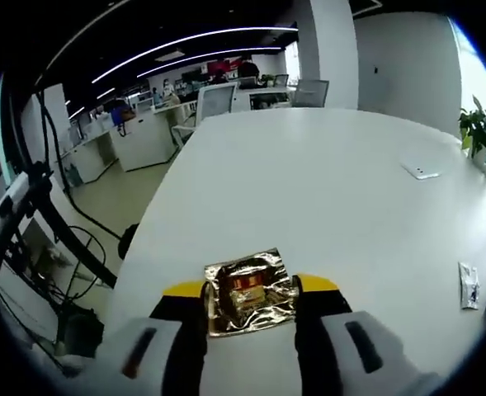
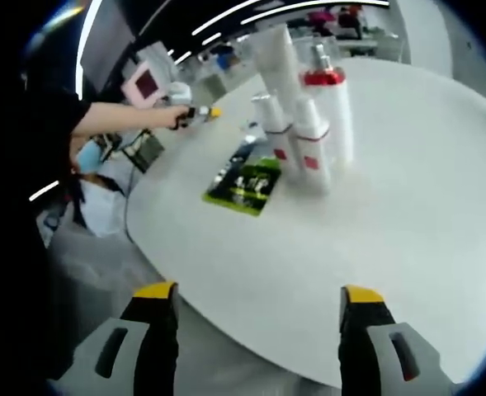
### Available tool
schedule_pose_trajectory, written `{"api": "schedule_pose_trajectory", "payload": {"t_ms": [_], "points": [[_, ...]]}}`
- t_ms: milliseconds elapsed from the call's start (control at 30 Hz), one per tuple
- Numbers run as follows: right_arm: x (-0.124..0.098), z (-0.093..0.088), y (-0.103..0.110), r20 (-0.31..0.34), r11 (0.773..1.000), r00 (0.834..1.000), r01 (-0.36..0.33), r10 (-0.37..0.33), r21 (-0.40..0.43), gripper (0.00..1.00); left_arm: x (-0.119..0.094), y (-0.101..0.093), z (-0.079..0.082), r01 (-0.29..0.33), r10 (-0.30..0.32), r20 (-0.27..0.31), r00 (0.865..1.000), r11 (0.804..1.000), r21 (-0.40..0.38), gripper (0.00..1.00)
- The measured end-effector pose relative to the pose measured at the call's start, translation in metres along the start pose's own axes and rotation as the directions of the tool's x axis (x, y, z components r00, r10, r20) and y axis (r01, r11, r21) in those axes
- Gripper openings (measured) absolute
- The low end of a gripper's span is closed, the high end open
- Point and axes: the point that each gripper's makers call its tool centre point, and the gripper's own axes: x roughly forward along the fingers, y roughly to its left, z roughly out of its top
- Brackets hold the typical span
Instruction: Arrange the skincare products in the storage area until every visible bottle or jar stands upright without overlapping.
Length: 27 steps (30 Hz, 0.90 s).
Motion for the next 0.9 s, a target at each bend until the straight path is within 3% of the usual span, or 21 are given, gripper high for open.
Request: {"api": "schedule_pose_trajectory", "payload": {"t_ms": [233,600,633,667,700,733,800,900], "points": [[0.000,0.000,0.000,0.002,1.000,1.000,0.000,0.000,-0.001,0.81,-0.006,-0.011,-0.002,0.029,-0.028,-0.017,0.999,0.999,0.022,0.39],[0.000,0.003,0.002,0.011,1.000,1.000,-0.009,0.010,-0.016,0.81,-0.029,-0.054,-0.012,0.115,-0.114,-0.027,0.993,0.992,0.043,0.37],[0.000,0.003,0.003,0.013,1.000,1.000,-0.010,0.010,-0.018,0.81,-0.035,-0.059,-0.013,0.122,-0.121,-0.031,0.992,0.991,0.049,0.28],[0.000,0.004,0.003,0.015,1.000,1.000,-0.013,0.013,-0.019,0.81,-0.039,-0.061,-0.017,0.122,-0.120,-0.056,0.991,0.991,0.048,0.10],[0.000,0.004,0.003,0.015,1.000,1.000,-0.014,0.015,-0.020,0.81,-0.043,-0.063,-0.021,0.129,-0.126,-0.074,0.989,0.991,0.044,0.08],[0.000,0.004,0.004,0.017,1.000,1.000,-0.016,0.017,-0.023,0.81,-0.040,-0.062,-0.015,0.101,-0.100,-0.034,0.994,0.994,0.043,0.15],[-0.001,0.004,0.005,0.021,0.999,1.000,-0.018,0.019,-0.027,0.81,-0.042,-0.073,-0.023,0.138,-0.135,-0.063,0.989,0.989,0.055,0.17],[-0.002,0.005,0.005,0.026,0.999,1.000,-0.016,0.017,-0.030,0.81,-0.044,-0.071,-0.027,0.117,-0.113,-0.067,0.991,0.991,0.062,0.21]]}}
